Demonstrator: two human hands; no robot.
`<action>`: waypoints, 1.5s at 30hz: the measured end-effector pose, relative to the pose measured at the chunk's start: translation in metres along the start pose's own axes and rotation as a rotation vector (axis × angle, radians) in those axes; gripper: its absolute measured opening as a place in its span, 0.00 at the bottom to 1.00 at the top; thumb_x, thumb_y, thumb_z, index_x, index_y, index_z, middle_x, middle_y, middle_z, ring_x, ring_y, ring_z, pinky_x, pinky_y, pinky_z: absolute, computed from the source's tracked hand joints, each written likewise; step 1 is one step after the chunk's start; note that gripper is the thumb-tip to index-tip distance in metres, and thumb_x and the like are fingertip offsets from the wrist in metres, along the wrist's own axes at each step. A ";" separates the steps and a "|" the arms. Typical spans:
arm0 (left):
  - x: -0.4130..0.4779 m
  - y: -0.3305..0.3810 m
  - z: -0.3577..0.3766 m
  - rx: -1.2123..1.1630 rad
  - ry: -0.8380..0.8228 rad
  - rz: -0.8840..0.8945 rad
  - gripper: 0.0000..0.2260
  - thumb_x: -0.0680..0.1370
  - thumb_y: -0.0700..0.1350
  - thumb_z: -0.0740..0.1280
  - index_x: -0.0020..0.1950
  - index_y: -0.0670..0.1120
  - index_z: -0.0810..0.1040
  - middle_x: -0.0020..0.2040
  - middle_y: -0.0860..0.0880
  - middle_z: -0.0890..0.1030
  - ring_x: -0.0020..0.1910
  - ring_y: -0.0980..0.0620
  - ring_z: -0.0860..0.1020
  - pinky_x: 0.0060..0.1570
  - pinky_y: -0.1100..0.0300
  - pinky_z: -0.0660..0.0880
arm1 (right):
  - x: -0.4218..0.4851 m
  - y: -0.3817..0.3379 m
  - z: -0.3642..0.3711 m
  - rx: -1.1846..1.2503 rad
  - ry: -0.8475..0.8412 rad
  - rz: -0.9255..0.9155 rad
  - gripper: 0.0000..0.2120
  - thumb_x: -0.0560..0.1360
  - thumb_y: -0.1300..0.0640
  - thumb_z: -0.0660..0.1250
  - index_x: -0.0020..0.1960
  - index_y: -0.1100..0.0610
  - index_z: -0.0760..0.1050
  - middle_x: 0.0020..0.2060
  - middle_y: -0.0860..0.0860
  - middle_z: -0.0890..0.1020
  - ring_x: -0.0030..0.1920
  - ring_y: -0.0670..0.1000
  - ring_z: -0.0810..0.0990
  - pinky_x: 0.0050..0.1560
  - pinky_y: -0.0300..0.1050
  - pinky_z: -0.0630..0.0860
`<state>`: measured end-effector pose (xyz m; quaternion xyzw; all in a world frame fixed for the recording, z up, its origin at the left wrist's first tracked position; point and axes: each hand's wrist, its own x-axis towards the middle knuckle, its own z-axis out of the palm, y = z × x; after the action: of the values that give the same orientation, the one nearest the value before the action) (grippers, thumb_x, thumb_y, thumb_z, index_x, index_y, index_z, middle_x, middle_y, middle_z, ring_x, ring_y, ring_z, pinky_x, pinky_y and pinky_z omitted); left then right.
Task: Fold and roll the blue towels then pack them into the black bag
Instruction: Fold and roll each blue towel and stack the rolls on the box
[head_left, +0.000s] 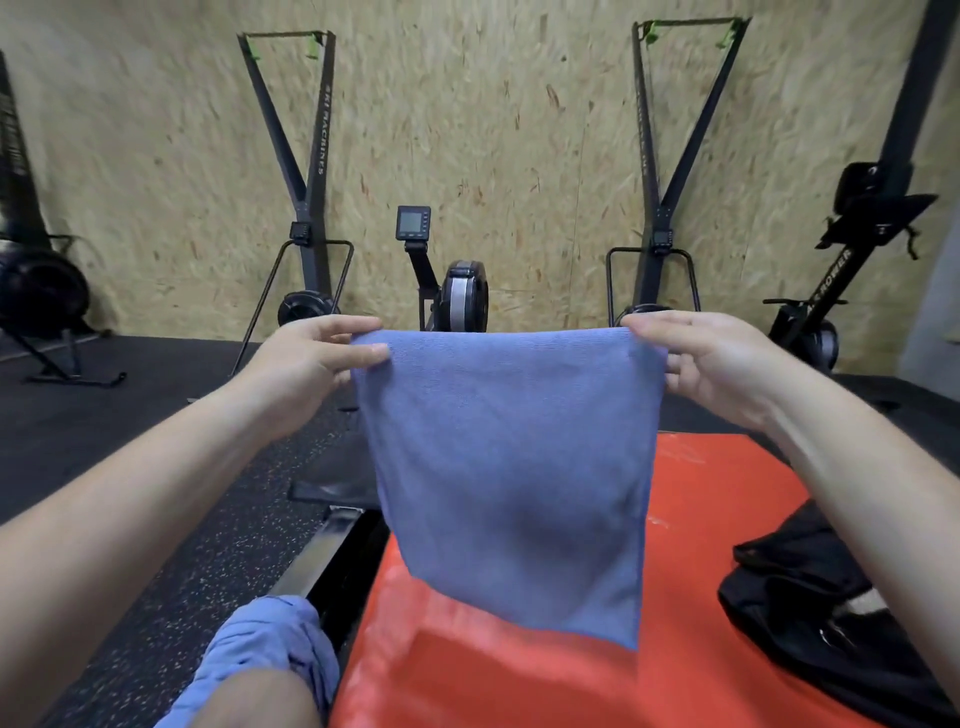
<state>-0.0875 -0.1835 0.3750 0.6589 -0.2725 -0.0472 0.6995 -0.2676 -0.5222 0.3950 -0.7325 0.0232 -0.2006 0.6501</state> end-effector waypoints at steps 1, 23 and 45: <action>0.003 0.000 0.002 0.078 0.005 0.008 0.16 0.74 0.33 0.73 0.59 0.47 0.81 0.48 0.51 0.83 0.39 0.59 0.81 0.38 0.67 0.74 | 0.000 -0.002 -0.002 -0.030 -0.010 0.010 0.15 0.73 0.63 0.73 0.59 0.61 0.79 0.50 0.56 0.86 0.50 0.53 0.85 0.55 0.47 0.78; 0.095 -0.073 0.019 0.568 0.165 0.159 0.03 0.79 0.41 0.69 0.45 0.45 0.79 0.40 0.47 0.82 0.33 0.49 0.84 0.44 0.46 0.83 | 0.080 0.078 0.007 -0.482 0.355 -0.075 0.06 0.79 0.64 0.65 0.49 0.57 0.80 0.42 0.56 0.84 0.38 0.50 0.87 0.35 0.44 0.80; -0.065 -0.280 0.011 0.686 -0.186 -0.408 0.22 0.79 0.57 0.67 0.37 0.40 0.81 0.29 0.48 0.78 0.24 0.57 0.69 0.34 0.59 0.67 | -0.075 0.313 0.010 -0.721 0.022 0.375 0.20 0.81 0.47 0.65 0.35 0.58 0.80 0.26 0.49 0.81 0.26 0.44 0.76 0.34 0.43 0.73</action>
<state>-0.0656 -0.2015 0.0885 0.8874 -0.1984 -0.1507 0.3879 -0.2616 -0.5385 0.0730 -0.8944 0.2320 -0.0652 0.3769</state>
